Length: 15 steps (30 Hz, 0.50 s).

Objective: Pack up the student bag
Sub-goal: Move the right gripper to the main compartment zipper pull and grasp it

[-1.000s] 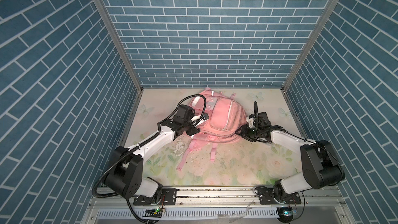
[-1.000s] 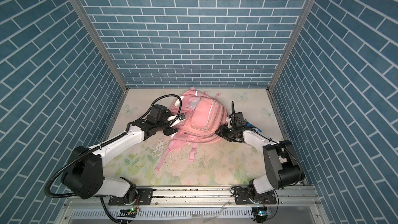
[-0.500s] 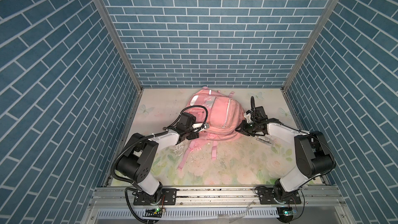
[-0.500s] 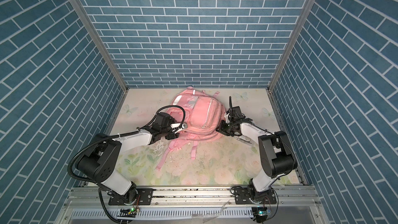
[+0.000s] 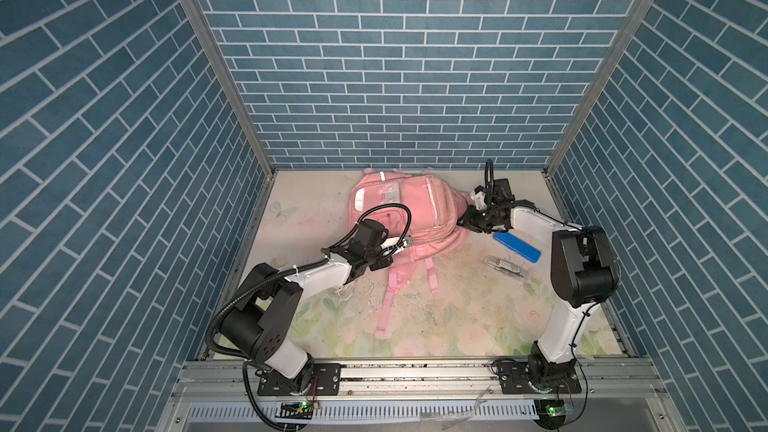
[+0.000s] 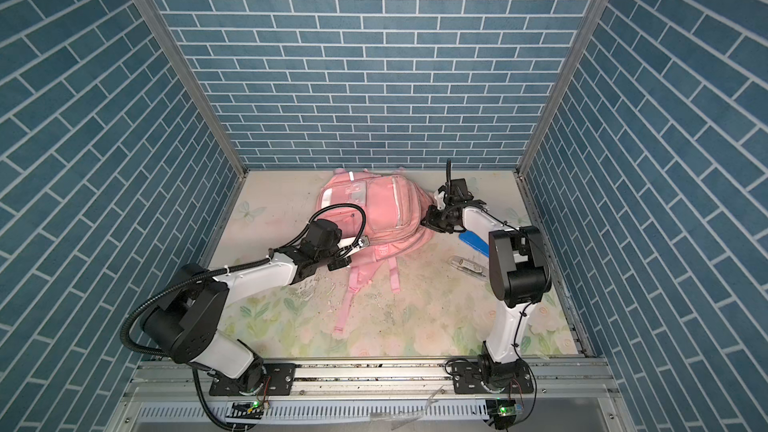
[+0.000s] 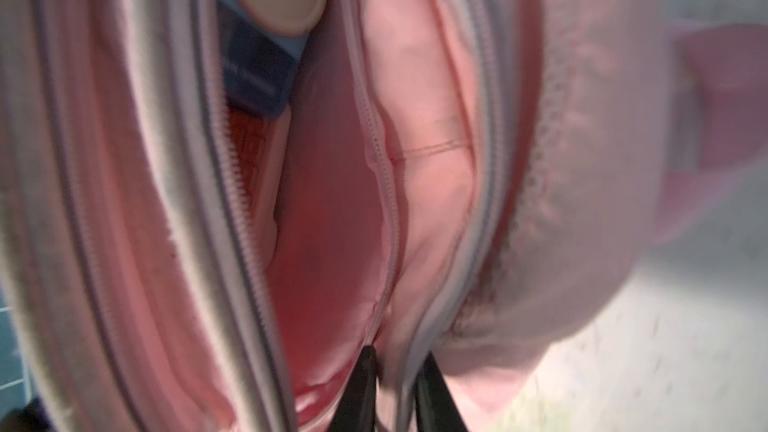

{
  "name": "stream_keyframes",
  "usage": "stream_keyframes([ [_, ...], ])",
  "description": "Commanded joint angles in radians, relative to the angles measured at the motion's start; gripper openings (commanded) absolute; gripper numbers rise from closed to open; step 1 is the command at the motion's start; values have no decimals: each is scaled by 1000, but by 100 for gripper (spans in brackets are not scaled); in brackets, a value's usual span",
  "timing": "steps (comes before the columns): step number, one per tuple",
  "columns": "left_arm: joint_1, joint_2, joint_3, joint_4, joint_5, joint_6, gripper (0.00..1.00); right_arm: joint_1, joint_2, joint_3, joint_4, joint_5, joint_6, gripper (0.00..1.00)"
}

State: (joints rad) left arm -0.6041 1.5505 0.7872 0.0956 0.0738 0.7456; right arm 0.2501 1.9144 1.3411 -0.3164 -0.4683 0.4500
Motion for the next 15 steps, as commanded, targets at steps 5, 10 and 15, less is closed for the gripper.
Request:
stream_keyframes([
  [5,-46,-56,54,-78,90,-342,0,6,-50,80,-53,167,-112,47],
  [10,-46,-66,104,-92,107,-534,0,14,-289,-162,92,327,-103,63],
  [15,-48,-48,160,-101,146,-703,0,111,-500,-378,244,354,-160,62],
])
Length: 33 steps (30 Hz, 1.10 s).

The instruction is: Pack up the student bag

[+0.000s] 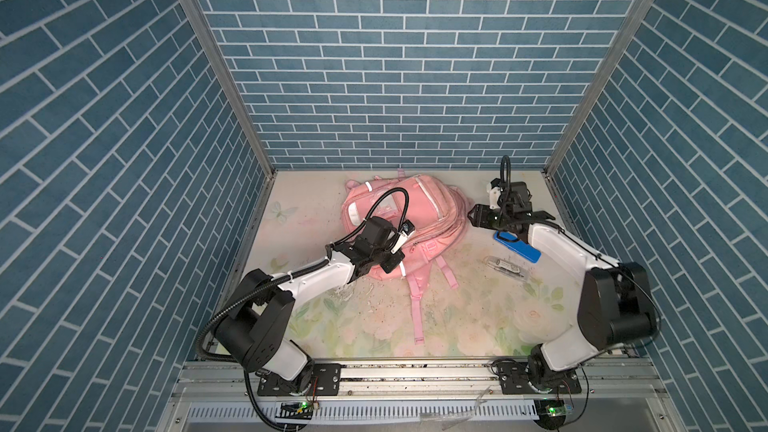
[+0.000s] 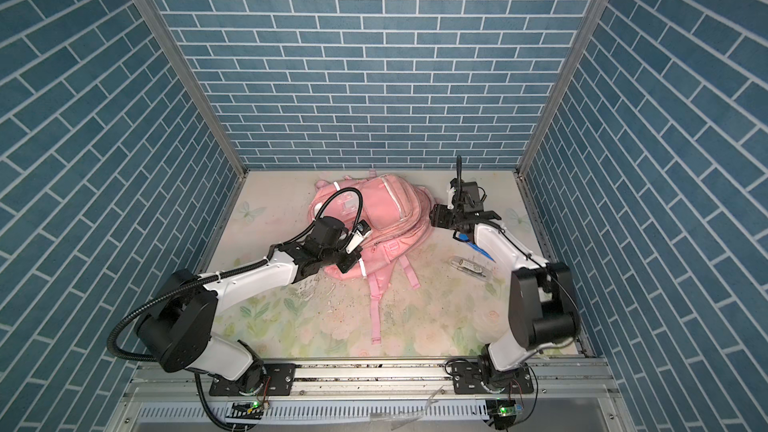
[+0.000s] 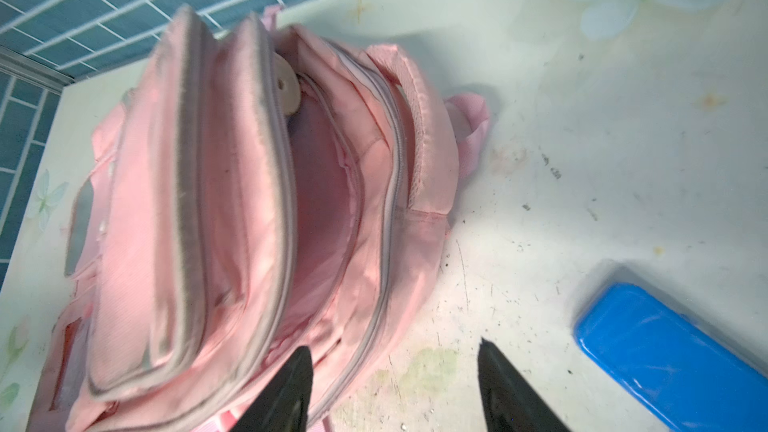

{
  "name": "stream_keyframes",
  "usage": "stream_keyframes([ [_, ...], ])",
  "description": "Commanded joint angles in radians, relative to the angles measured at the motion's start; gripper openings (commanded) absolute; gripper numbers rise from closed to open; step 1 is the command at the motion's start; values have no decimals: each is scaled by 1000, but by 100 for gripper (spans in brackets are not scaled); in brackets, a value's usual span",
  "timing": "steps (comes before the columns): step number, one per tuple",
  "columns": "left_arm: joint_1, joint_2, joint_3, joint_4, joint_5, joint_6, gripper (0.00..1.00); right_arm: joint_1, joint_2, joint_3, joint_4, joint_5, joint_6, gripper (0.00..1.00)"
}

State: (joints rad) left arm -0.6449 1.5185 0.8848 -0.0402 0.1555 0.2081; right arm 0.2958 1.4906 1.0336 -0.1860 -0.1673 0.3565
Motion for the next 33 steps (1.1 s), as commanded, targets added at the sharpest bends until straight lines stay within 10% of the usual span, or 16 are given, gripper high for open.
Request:
stream_keyframes([
  [1,-6,-10,76,30,82,-188,0,107,-110,-110,146,47,-102,61],
  [13,-68,-26,98,107,130,-297,0,500,-151,-401,552,205,-246,53],
  [33,-103,-15,93,164,122,-340,0,605,9,-447,793,581,-287,42],
])
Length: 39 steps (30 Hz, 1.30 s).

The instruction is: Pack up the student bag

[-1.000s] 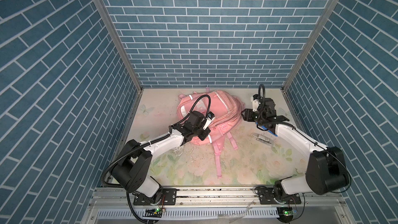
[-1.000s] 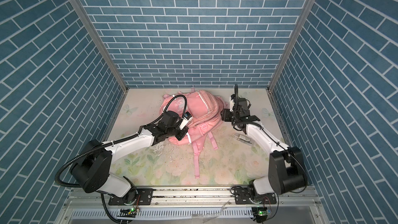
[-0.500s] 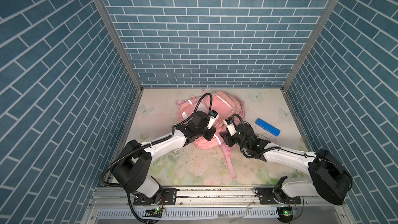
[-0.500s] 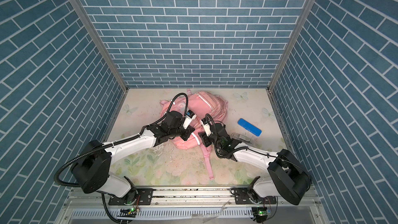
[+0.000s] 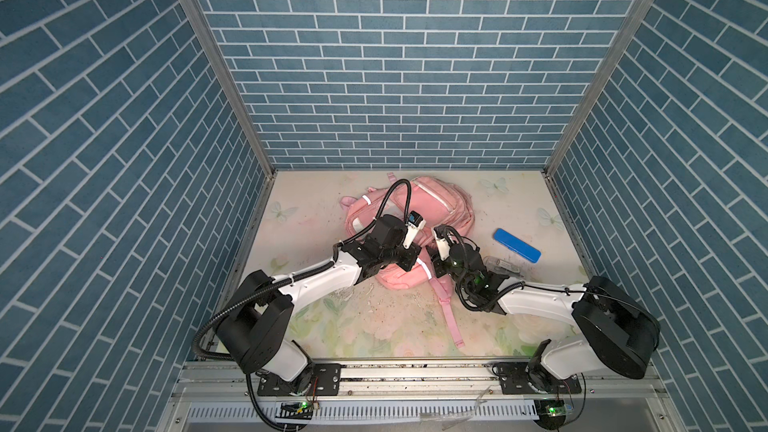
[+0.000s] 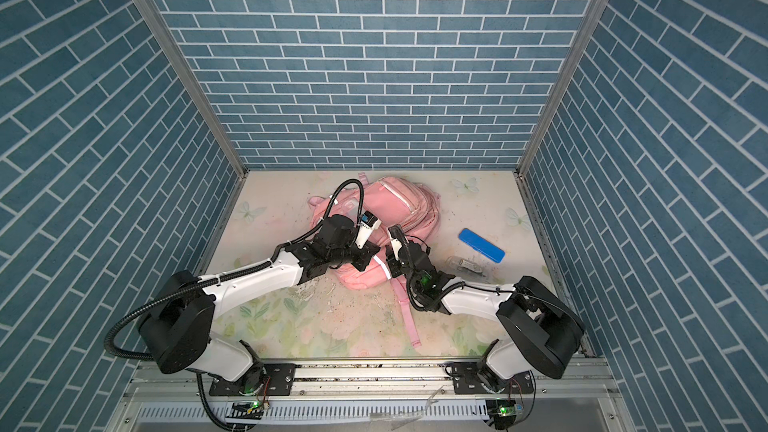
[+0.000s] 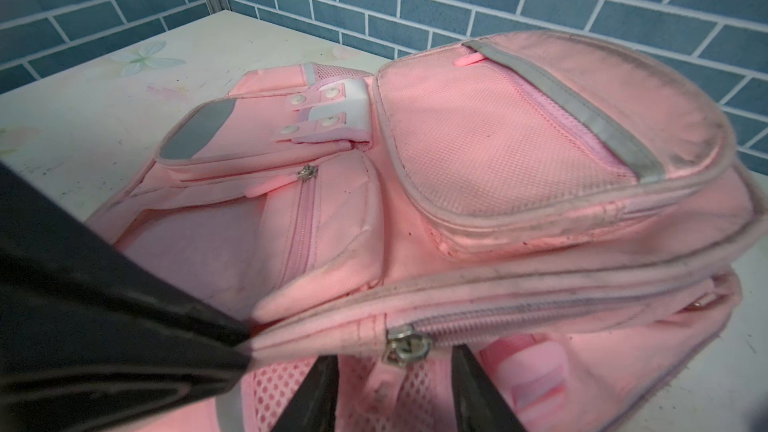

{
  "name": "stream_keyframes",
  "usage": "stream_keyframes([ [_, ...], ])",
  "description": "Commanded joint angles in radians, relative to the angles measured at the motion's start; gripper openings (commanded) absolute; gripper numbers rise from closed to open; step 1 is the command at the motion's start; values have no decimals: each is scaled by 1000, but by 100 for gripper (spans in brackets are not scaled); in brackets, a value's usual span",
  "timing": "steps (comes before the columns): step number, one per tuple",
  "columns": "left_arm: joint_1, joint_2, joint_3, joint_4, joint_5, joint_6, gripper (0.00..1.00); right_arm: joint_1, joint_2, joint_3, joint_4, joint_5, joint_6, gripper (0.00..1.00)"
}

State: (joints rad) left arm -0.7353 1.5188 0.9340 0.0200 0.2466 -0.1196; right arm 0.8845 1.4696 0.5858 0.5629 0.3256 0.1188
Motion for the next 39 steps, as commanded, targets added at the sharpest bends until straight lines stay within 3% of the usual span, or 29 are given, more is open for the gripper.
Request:
stream_keyframes([
  [1,-13,-16,43,102,30,-11,0,22,38,8,29,125,-42,41],
  [5,-14,-21,41,93,22,-11,0,30,57,15,-8,227,-20,32],
  [9,-13,-29,34,80,8,-2,0,30,31,-12,16,227,-24,24],
  [15,-12,-43,28,39,-18,26,0,20,-39,-93,114,88,-87,15],
  [26,-12,-104,-6,-21,-52,88,0,-104,-115,-153,148,-209,-60,0],
  [33,-12,-124,-1,-113,-94,154,0,-160,-140,-155,115,-287,-64,0],
  [39,-5,-171,-15,-155,-70,182,0,-196,-162,-156,78,-334,-86,19],
])
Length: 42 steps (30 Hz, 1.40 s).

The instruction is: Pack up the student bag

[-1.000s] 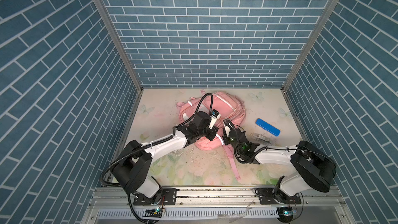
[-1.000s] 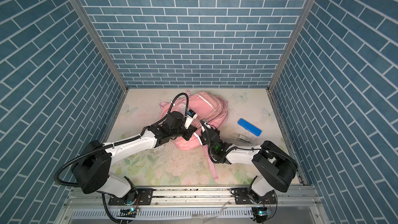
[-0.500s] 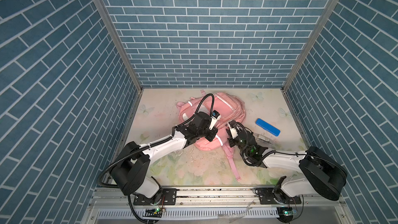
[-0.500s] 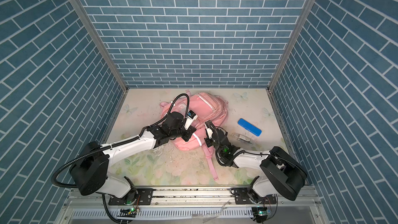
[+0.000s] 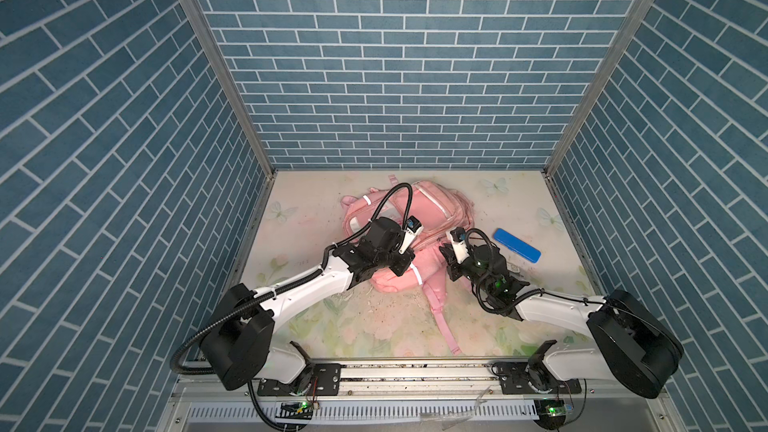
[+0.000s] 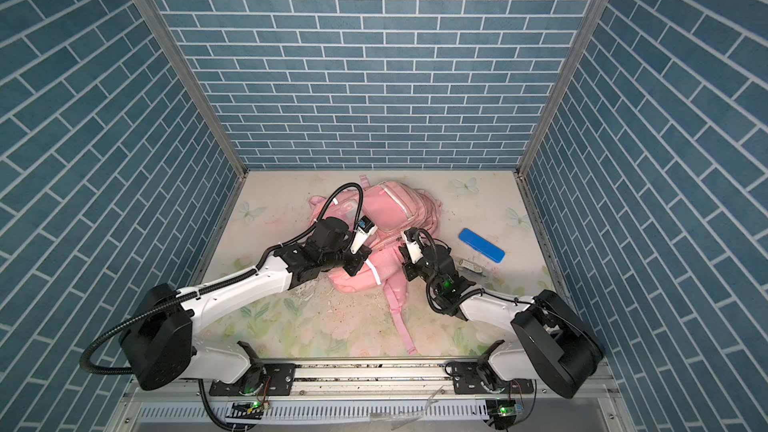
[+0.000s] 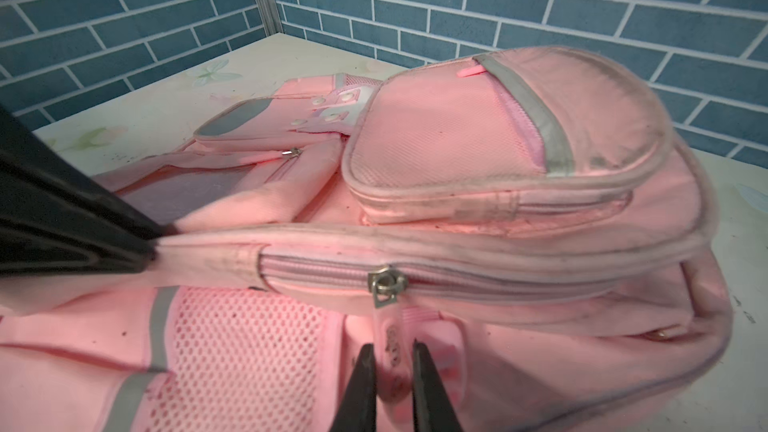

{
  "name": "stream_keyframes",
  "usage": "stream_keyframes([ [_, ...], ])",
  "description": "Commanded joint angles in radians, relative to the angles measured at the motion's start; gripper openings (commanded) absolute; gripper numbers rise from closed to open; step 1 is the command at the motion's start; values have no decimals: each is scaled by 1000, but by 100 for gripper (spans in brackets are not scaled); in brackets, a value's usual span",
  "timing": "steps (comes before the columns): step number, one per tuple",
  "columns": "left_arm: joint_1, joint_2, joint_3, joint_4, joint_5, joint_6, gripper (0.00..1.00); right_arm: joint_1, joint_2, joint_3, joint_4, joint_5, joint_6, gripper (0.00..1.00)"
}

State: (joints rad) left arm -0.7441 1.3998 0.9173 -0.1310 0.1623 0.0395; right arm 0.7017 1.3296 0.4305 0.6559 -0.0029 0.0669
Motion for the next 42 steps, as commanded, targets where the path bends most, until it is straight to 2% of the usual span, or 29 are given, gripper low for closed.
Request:
stream_keyframes([
  [1,5,-56,1,6,33,11,0,-13,-17,5,-16,-2,-36,20],
  [5,0,-50,9,49,82,-29,0,-14,14,23,4,1,-49,24],
  [11,-4,-39,17,40,80,-30,0,-3,28,41,9,33,-67,31],
  [16,-6,-43,14,48,82,-36,0,7,26,30,35,53,-84,32],
  [23,-6,-39,12,38,84,-37,0,33,39,39,65,102,-107,16],
  [29,-3,-68,7,-13,29,0,0,30,28,29,47,146,-95,0],
  [36,23,-130,-25,-110,-20,114,0,-66,6,51,-80,130,-54,0],
  [42,121,-166,-58,-146,29,237,0,-187,54,149,-222,71,-31,0],
])
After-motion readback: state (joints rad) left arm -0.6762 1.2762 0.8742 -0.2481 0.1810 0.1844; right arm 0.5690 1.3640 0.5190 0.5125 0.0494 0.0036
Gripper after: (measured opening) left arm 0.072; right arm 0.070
